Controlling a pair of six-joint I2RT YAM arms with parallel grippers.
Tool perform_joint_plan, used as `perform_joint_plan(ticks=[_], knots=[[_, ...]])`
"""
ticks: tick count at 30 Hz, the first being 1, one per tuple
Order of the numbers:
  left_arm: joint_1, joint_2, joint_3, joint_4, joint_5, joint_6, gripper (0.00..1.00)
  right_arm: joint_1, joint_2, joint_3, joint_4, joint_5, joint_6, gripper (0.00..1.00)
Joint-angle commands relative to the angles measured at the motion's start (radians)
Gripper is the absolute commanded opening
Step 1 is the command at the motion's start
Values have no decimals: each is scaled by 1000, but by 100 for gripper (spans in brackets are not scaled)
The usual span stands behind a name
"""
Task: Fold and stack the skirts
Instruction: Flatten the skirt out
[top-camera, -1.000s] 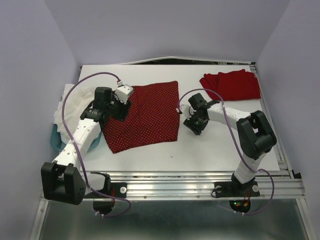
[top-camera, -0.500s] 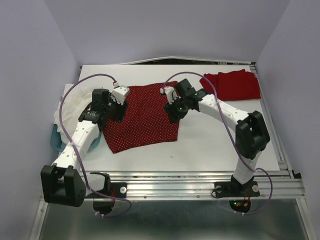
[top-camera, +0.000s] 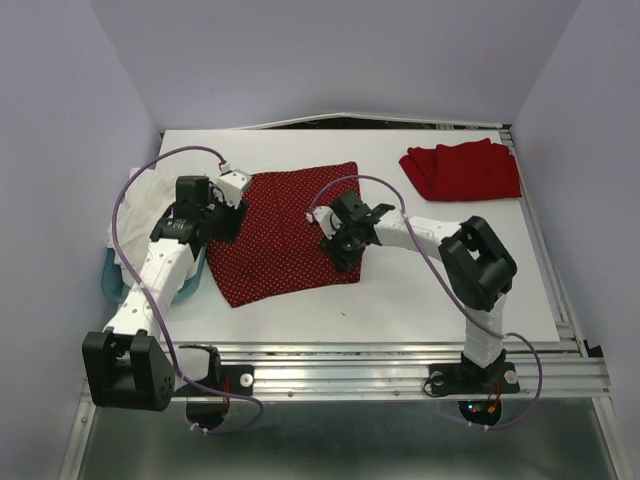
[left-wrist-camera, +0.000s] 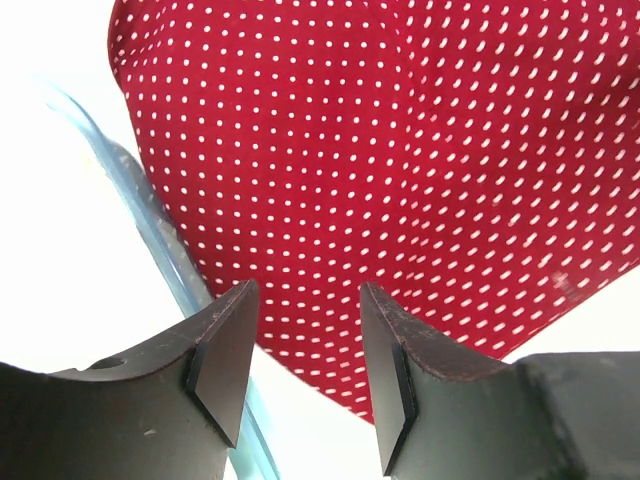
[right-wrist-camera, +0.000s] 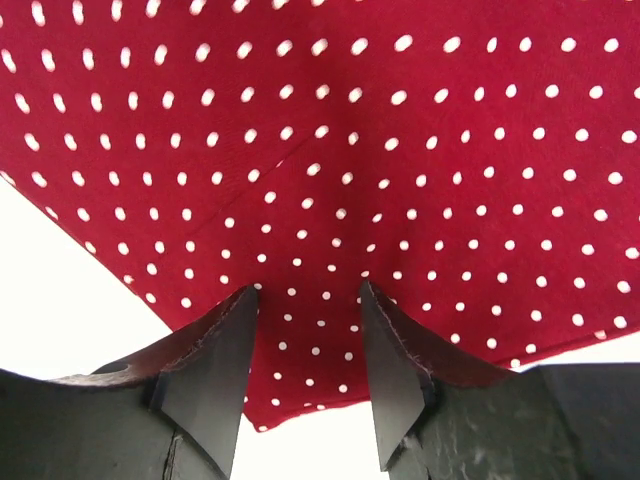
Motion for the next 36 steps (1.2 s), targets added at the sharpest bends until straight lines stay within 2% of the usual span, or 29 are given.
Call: perform_joint_plan(ticks=[1,4,7,9,11,16,19,22,26,31,32,33,34,36], knots=[[2,-48,3,-63,106,168,55,-6,-51,-179,-72,166,-159,51],[-45,-34,-32,-115,165,316,53,-20,-109,-247,-40,253,-274,51],[-143,27,-96,-146,90,414,45,-32,-154,-234,-25,267,-287,52],[-261,96,-139,-121,12,459,42,-41,-180,-174,-26,252,-282,54],[-339,197,-172,-72,-48,457,36,-52,-218,-100,-26,232,-249,57],[-386,411,-100,-127,-50,489,19,-165,-286,9,-63,183,-201,61],[-432,448,-91,-187,-4,531,14,-341,-332,41,-132,83,-149,61],[-507,475,-86,-210,43,531,10,-446,-346,64,-204,14,-114,61],[-615,541,-20,-258,117,477,4,-481,-352,49,-371,-53,-57,61],[-741,580,131,-276,293,345,2,-492,-347,-68,-405,-133,15,62],[-775,572,179,-241,368,249,10,-503,-318,-116,-393,-141,32,62],[-781,565,192,-227,405,230,14,-520,-310,-132,-384,-137,38,63],[-789,543,213,-212,469,175,26,-532,-303,-158,-359,-136,40,64],[-795,497,228,-157,566,131,39,-552,-281,-172,-312,-124,37,65]])
